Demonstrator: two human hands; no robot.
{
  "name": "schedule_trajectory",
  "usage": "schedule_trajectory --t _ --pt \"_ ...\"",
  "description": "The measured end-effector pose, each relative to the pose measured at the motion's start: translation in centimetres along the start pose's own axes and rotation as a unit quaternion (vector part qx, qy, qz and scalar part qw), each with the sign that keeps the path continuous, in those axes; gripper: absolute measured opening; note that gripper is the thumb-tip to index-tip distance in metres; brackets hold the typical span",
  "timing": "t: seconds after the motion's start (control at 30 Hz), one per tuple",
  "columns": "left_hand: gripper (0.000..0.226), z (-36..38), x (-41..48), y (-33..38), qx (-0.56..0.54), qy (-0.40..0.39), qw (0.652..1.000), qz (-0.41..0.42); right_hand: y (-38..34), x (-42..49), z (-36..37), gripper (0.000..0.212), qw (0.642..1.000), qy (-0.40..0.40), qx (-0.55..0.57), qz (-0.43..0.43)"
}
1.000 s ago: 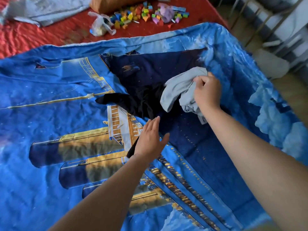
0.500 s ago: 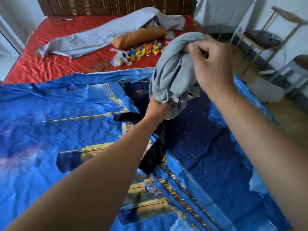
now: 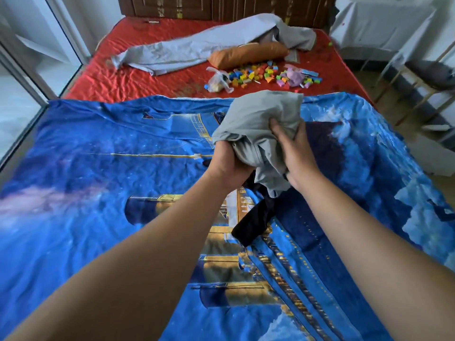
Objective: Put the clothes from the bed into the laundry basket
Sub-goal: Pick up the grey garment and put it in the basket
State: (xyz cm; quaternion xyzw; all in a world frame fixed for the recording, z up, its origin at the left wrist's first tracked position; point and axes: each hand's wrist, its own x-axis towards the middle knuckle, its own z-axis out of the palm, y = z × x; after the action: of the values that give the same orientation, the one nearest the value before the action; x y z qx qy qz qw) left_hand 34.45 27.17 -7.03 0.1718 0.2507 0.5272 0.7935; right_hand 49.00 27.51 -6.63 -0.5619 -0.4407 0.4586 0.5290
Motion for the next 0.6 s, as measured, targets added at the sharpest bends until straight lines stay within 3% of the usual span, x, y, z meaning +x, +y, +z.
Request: schedule_trajectory --t 0.2,0.33,0.6 --pt "0.06 -6.7 -5.9 6.6 -0.033 0.063 0.996 0.047 -0.4 -3.1 10.2 0.048 0.995 -0.095 -0.01 -0.008" --pt "0.058 -12.1 -11.6 12.0 -0.048 0.103 0.988 0.107 -0.4 -6.7 19.0 0.05 0.988 -0.156 -0.013 -0.008" --pt "0.056 -25.1 -27.9 20.7 -0.023 0.203 0.954 0.219 1.0 -17.8 37.4 0.035 0.96 -0.28 -0.028 -0.009"
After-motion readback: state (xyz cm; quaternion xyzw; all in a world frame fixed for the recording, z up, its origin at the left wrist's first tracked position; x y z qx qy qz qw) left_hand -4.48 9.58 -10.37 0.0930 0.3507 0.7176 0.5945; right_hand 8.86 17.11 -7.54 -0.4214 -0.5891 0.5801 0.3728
